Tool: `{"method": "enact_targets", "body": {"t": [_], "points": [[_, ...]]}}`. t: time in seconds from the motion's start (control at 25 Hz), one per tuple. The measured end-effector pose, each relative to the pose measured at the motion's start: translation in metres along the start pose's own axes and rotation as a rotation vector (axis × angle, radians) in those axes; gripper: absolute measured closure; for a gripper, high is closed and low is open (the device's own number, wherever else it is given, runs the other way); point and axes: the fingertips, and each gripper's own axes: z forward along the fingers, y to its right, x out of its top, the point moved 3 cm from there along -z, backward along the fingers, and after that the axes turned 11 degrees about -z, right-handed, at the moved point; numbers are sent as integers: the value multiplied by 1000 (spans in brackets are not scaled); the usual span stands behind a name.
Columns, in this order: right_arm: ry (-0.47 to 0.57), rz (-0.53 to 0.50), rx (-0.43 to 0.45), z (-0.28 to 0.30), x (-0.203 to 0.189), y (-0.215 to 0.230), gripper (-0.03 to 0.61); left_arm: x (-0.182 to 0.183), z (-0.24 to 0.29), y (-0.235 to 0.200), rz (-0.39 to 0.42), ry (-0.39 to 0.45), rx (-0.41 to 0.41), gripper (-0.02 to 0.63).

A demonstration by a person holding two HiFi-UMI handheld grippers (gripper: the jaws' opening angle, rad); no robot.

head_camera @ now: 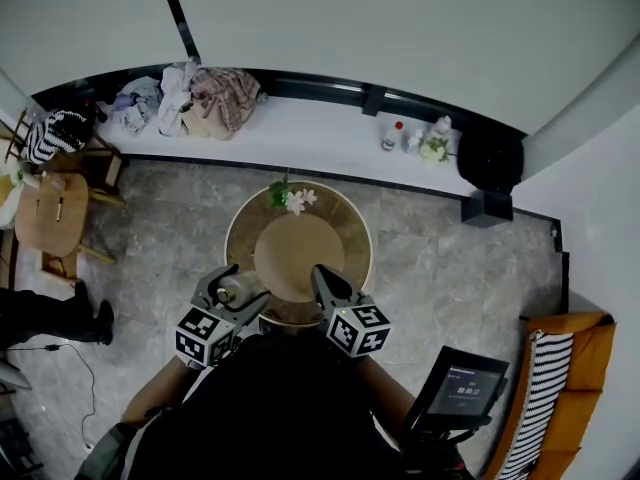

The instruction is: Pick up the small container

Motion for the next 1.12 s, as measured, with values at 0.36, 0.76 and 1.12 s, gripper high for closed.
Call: {"method": "enact_targets", "body": {"t": [0.36,0.76,1.12], "points": [[-13,14,6,3,-2,-2,573,-7,2,-6,-40,-17,1,267],[-19,30,2,1,-7,-1,574,-14,3,-6,-67,-28,0,267],[-17,39,-1,0,-10,0,573,-18,2,-8,-76,-37,3,267]]}}
